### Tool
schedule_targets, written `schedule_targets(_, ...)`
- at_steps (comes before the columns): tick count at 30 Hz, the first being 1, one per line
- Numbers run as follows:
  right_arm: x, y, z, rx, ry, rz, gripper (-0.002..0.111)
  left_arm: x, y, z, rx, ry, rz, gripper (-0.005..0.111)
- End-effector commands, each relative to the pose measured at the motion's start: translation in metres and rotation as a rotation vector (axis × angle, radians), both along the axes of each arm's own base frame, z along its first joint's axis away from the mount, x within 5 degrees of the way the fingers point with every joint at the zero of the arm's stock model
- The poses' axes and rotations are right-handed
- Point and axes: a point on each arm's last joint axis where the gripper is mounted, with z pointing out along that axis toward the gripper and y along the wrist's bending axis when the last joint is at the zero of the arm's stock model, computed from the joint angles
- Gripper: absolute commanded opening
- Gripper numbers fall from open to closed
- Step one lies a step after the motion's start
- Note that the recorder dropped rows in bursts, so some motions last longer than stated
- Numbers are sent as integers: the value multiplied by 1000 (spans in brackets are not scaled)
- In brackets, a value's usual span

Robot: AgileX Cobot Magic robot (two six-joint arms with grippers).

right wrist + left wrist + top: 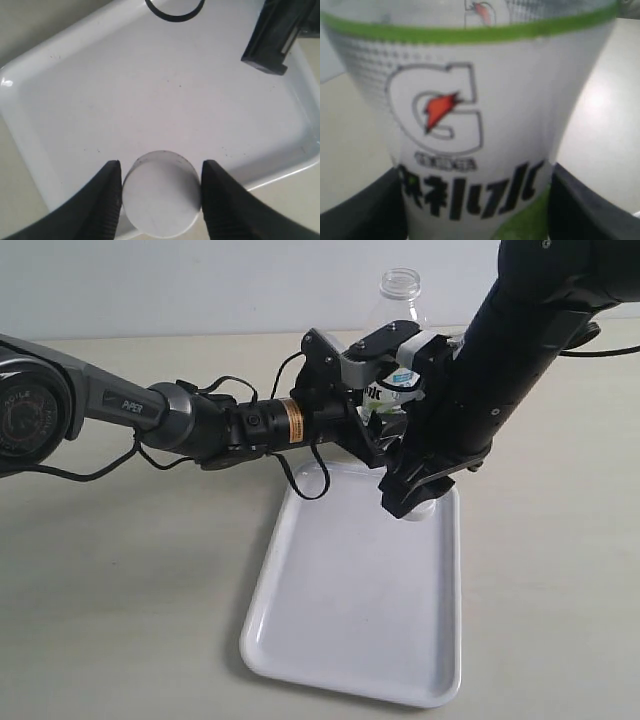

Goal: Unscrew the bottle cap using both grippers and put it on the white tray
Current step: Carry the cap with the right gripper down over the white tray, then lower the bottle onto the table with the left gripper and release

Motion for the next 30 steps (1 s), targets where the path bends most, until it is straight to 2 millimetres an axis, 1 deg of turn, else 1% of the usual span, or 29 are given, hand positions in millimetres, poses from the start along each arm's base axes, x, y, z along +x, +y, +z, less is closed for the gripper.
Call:
schedule_targets(1,-3,-2,8,-13,-24,-1,0,1,-3,8,-46,99,34,0)
schedule_targets(2,-3,-3,9,-18,-29,0,0,2,-3,10,-46,132,41,0)
schedule_targets(6,-4,-4,12,-23,-41,3,0,7,-4,17,29,144,52,0)
schedule_targets(8,-4,-4,12,-25,-40,0,0,8,-4,18,18,162,60,0)
schedule_targets(14,-4,-4,12,-25,-41,0,0,8,-4,18,26,142,57,0)
schedule_targets(16,-4,-4,12,-25,-41,0,0,8,-4,17,43,112,47,4)
schedule_targets(17,-4,-4,12,-25,-41,0,0,8,-4,17,46,105,45,9)
schedule_targets(19,-4,-4,12,-25,-41,0,0,8,-4,17,51,95,42,23)
schedule_targets(21,-4,-4,12,-25,-41,0,0,8,-4,17,51,95,42,41)
schedule_targets(23,-4,-4,12,-25,-41,0,0,8,-4,17,51,95,42,62)
schedule_targets(24,-4,-4,12,-25,-41,0,0,8,-4,17,46,98,48,70)
schedule_targets(26,-4,-4,12,-25,-41,0,0,9,-4,18,32,107,63,78)
schedule_targets(30,-4,-4,12,-25,-41,0,0,10,-4,19,29,102,66,81)
